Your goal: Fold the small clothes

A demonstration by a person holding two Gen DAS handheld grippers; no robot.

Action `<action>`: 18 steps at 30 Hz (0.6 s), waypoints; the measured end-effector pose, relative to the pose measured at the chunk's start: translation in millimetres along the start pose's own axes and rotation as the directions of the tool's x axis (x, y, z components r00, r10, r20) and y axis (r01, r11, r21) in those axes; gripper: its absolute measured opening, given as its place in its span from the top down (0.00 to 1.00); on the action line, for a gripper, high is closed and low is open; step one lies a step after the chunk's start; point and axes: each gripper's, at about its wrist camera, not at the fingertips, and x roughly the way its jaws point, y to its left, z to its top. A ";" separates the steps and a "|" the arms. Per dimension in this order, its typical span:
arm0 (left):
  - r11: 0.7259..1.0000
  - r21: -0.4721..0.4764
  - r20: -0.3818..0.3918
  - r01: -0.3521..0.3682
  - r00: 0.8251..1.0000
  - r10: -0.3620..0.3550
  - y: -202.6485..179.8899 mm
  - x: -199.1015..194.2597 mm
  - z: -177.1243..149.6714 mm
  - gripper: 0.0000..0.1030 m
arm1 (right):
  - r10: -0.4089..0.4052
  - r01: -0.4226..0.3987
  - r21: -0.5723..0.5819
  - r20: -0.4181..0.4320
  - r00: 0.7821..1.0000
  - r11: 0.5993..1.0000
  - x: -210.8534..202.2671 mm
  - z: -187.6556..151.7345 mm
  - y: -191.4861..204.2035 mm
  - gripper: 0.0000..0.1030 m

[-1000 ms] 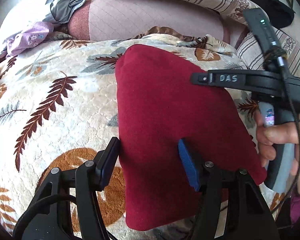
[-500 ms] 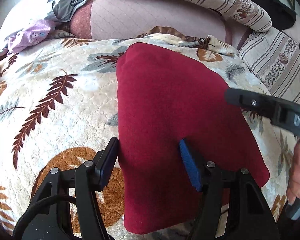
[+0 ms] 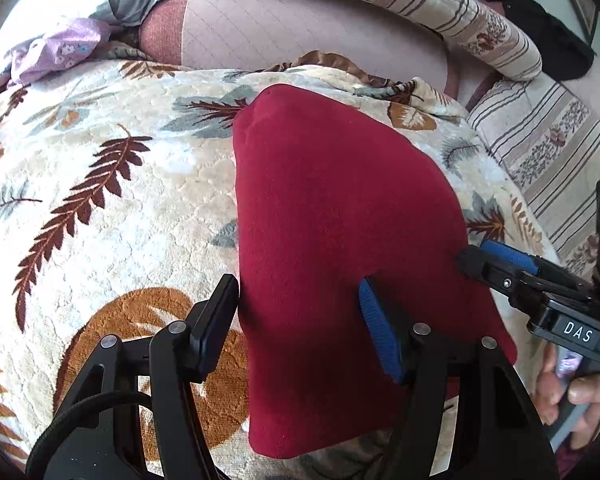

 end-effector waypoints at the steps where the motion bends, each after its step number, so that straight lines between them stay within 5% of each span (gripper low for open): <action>1: 1.000 -0.019 -0.002 0.022 1.000 -0.022 5.9 -0.5 2.1 0.37 | -0.002 0.001 0.029 0.028 1.000 1.000 -3.2 0.5 -5.5 0.25; 2: 0.998 -0.035 -0.007 0.044 0.999 -0.044 11.5 0.2 3.7 0.36 | -0.001 -0.004 0.066 0.066 0.998 0.998 -6.4 0.7 -13.8 0.16; 4: 0.993 -0.071 -0.020 0.094 0.995 -0.095 22.1 4.6 6.0 0.30 | 0.025 -0.039 0.129 0.112 0.993 0.991 -6.7 0.3 -28.0 0.16; 9: 0.972 -0.148 -0.052 0.181 0.980 -0.191 34.1 25.4 7.9 0.27 | 0.145 -0.155 0.228 0.058 0.988 0.961 30.1 9.2 -47.7 0.16; 13: 0.957 -0.162 -0.063 0.242 0.965 -0.255 31.9 38.2 8.0 0.27 | 0.273 -0.271 0.236 0.024 0.962 0.933 59.1 14.7 -42.2 0.16; 16: 0.958 -0.134 -0.068 0.253 0.962 -0.264 25.6 40.0 10.6 0.33 | 0.253 -0.251 0.176 0.010 0.967 0.952 67.4 19.1 -27.7 0.28; 18: 0.961 -0.123 -0.060 0.248 0.965 -0.256 23.0 34.0 10.2 0.42 | 0.264 -0.262 0.179 0.012 0.964 0.948 65.2 21.6 -24.1 0.46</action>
